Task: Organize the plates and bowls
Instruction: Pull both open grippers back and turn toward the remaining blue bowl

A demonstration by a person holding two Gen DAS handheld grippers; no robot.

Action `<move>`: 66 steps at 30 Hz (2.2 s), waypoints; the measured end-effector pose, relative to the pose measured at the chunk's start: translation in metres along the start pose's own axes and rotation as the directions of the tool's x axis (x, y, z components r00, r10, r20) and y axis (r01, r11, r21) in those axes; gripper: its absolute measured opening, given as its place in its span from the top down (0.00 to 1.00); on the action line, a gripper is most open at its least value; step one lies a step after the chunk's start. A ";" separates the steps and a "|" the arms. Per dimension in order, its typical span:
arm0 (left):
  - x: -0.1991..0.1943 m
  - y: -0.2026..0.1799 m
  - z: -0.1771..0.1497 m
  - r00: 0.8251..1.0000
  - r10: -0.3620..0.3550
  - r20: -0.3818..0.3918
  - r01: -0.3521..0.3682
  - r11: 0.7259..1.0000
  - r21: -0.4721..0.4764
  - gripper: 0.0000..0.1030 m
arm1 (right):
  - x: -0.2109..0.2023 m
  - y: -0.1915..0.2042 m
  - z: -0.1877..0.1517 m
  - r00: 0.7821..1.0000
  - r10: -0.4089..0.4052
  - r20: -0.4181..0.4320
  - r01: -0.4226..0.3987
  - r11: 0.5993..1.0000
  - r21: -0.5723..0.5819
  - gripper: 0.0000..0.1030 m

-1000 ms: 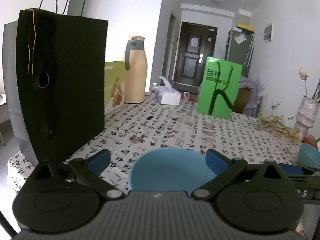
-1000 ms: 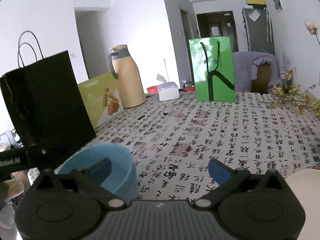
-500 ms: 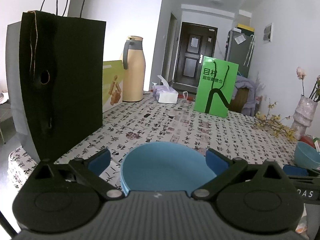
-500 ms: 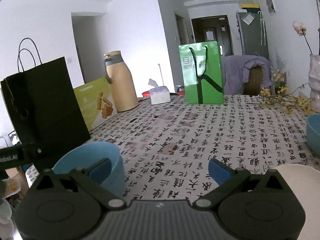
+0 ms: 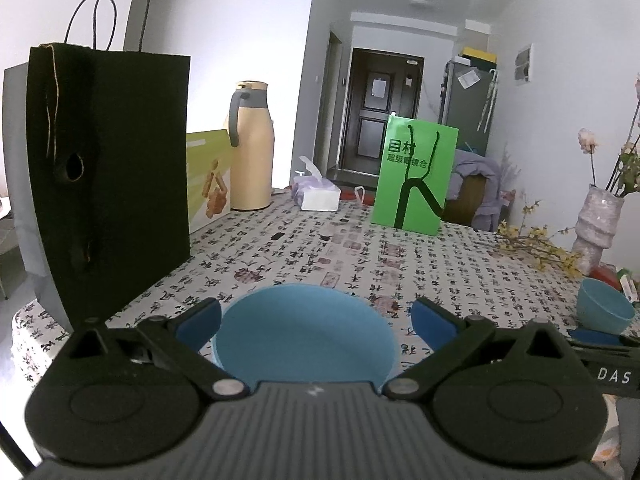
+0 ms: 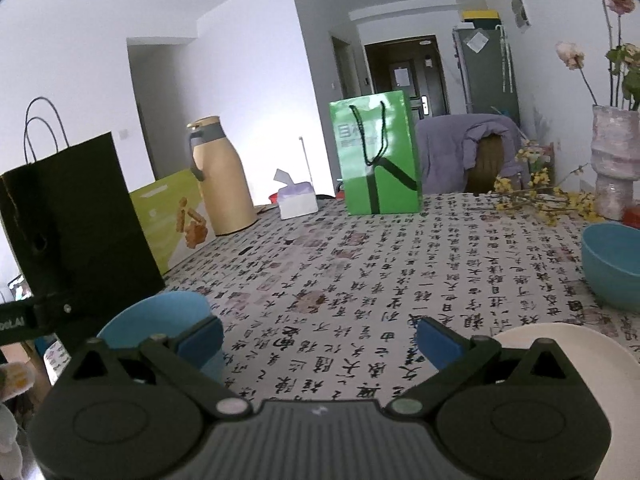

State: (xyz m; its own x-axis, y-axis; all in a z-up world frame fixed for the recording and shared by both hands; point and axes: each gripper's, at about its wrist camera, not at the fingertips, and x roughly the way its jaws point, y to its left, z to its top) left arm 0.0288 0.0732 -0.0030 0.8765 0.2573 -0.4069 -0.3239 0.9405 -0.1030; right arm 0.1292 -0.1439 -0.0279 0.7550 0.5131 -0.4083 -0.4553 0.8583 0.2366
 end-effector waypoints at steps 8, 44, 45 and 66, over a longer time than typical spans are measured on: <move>-0.001 -0.012 0.002 1.000 -0.014 0.008 0.014 1.000 -0.001 0.00 | -0.010 -0.017 0.001 1.000 -0.018 0.024 0.018 1.000 0.014 0.00; 0.022 -0.083 0.011 0.997 -0.066 0.031 0.065 0.997 0.029 0.00 | -0.024 -0.105 0.019 0.984 -0.142 0.104 0.137 0.989 0.047 0.00; 0.023 -0.086 0.011 0.997 -0.070 0.032 0.069 0.997 0.031 0.00 | -0.024 -0.108 0.020 0.984 -0.145 0.107 0.140 0.989 0.046 0.00; 0.057 -0.139 0.018 0.993 -0.113 0.024 0.111 0.991 0.075 0.00 | -0.015 -0.155 0.041 0.972 -0.190 0.138 0.185 0.982 0.046 0.00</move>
State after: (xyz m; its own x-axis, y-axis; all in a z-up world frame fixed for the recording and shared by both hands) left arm 0.1301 -0.0392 0.0049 0.9156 0.1547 -0.3710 -0.1970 0.9772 -0.0787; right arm 0.2081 -0.2839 -0.0223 0.8853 0.3370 -0.3205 -0.2854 0.9378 0.1977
